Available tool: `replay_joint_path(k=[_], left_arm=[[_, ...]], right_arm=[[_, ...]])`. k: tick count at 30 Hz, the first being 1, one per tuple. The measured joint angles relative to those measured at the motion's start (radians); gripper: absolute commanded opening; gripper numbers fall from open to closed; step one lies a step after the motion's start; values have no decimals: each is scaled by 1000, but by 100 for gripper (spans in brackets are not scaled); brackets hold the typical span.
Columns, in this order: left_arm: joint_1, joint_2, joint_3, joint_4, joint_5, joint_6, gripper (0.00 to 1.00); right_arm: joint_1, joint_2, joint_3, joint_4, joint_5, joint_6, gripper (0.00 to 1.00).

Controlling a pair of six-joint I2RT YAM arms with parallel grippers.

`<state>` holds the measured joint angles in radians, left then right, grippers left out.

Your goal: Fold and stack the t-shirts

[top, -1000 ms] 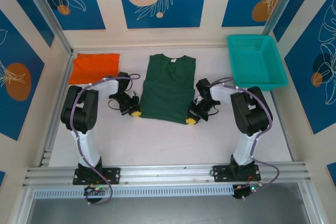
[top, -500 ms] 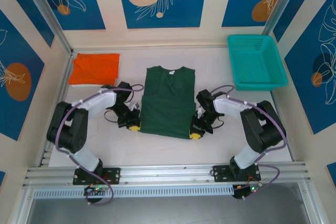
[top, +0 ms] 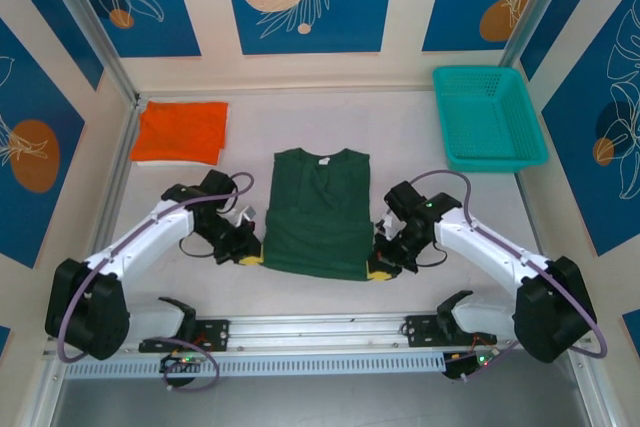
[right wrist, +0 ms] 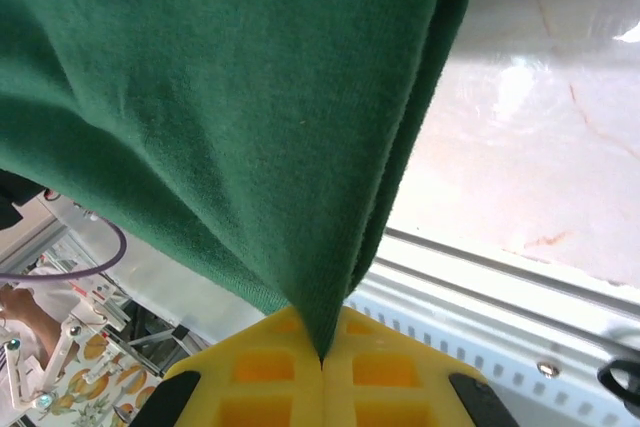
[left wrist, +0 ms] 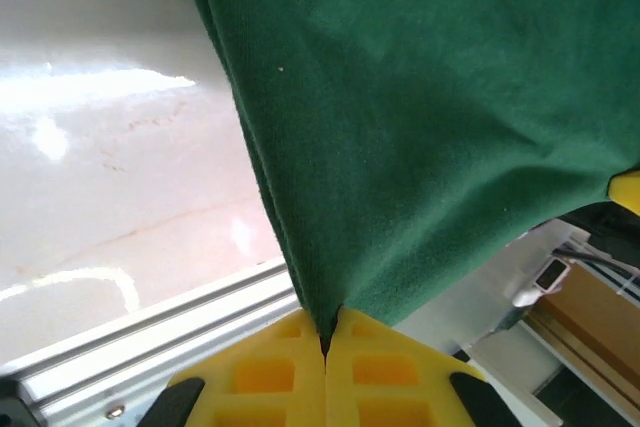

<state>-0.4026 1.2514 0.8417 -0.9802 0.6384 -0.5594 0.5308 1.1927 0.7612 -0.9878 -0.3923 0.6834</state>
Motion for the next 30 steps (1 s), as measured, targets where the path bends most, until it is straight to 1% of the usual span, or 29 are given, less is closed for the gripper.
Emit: replay_joint_path(k=[4, 7, 11, 16, 19, 25, 30], left_arm=[[0, -12, 72, -14, 9, -35, 0], [0, 13, 167, -14, 10, -50, 0], [2, 91, 304, 6, 9, -68, 0], [21, 245, 471, 39, 10, -80, 0], [45, 359, 557, 81, 10, -111, 0], [87, 593, 768, 134, 10, -183, 0], [138, 818, 1031, 132, -23, -242, 0]], right_arm=[[-17, 7, 85, -58, 0, -5, 0], [-66, 42, 169, -77, -9, -12, 0], [-134, 135, 283, -82, -32, -25, 0], [-214, 274, 430, -86, -59, -31, 0], [-266, 373, 536, -89, -71, -28, 0], [-337, 652, 801, -113, -94, 11, 0], [-370, 944, 1077, -146, -110, 73, 0]])
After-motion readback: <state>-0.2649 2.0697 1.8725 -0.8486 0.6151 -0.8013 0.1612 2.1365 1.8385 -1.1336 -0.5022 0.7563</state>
